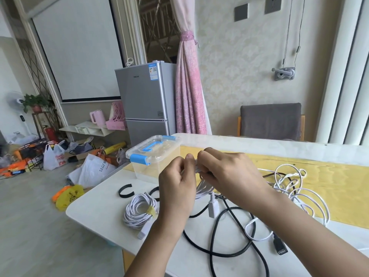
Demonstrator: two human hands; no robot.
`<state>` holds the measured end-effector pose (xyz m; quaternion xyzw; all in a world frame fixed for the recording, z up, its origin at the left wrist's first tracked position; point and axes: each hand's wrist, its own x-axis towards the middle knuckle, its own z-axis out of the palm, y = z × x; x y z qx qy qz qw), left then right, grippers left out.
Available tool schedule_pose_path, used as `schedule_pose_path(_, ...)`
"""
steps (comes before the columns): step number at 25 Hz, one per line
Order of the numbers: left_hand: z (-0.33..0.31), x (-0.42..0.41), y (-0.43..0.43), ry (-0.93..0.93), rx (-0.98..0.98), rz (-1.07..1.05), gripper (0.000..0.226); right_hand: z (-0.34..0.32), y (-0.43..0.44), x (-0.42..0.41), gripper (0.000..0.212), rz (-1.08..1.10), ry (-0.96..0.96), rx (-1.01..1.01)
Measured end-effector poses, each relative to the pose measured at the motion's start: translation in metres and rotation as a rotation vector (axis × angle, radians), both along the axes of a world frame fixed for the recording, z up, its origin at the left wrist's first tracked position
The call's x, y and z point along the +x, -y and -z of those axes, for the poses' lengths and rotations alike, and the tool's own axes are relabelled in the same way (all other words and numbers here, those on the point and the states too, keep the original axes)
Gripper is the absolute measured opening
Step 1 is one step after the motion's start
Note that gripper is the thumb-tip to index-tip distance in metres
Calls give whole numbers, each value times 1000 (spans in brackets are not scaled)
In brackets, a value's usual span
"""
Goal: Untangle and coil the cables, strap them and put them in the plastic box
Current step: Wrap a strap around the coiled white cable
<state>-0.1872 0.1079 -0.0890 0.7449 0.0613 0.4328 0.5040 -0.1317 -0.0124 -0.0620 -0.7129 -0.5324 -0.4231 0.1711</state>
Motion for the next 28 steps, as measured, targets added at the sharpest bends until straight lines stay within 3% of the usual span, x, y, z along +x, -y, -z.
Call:
schedule_pose_path(3, -3, -1, 0, -53, -70, 91, 51, 5, 4, 4, 28, -16, 152, -14)
schedule_pose_path(7, -11, -6, 1, -92, -106, 293, 37, 6, 5, 5, 34, -35, 199, -10)
schedule_pose_path(9, -11, -7, 1, -45, -99, 364, 36, 3, 6, 4, 28, -45, 180, 1)
schedule_pose_path(11, -11, -8, -1, 13, -94, 457, 9, -2, 9, 2, 8, -46, 141, 8)
schedule_pose_path(13, -11, -8, -3, 35, -54, 514, 16, -7, 12, 1, 12, -37, 76, 18)
schedule_pose_path(18, -8, -5, -10, 2, 0, 346, 25, -12, 17, 8, 26, 1, 5, 27)
schedule_pose_path(25, -9, -5, -15, -8, 155, 208, 16, -31, 33, 7, 5, -70, -201, -168)
schedule_pose_path(28, -9, -3, -15, -29, 191, 231, 17, -42, 44, 3, 9, -76, -284, -193)
